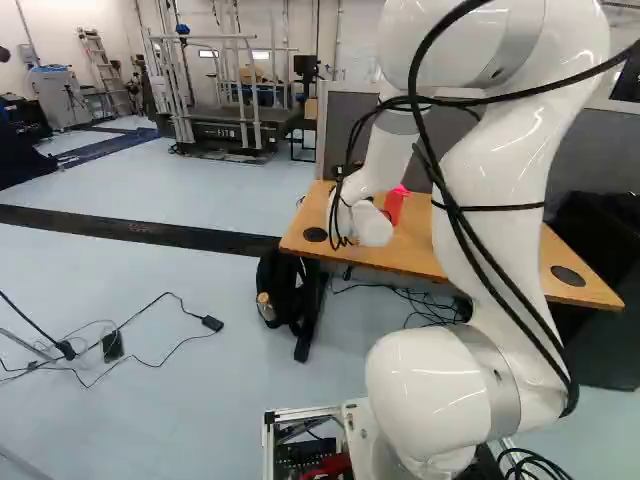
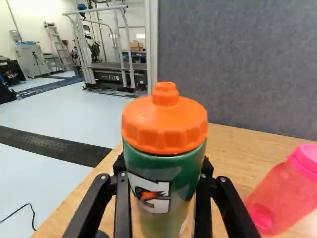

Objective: Pick up the green bottle from the table

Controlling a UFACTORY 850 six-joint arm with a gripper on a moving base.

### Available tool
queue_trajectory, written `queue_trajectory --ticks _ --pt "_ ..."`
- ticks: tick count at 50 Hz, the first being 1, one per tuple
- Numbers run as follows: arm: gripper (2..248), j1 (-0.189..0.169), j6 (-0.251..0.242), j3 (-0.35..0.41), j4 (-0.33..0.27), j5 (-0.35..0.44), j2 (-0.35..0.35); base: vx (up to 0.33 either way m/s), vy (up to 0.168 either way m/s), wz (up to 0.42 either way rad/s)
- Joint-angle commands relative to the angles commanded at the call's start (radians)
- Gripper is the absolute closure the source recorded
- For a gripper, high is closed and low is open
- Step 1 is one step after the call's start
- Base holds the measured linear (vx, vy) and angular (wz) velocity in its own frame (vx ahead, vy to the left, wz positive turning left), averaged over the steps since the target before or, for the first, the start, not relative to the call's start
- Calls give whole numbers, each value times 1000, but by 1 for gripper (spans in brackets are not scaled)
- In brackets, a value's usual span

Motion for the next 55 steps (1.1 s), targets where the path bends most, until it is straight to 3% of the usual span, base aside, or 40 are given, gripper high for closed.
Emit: queue_trajectory --ticks 55 --pt "137 23 0 297 0 0 399 0 0 0"
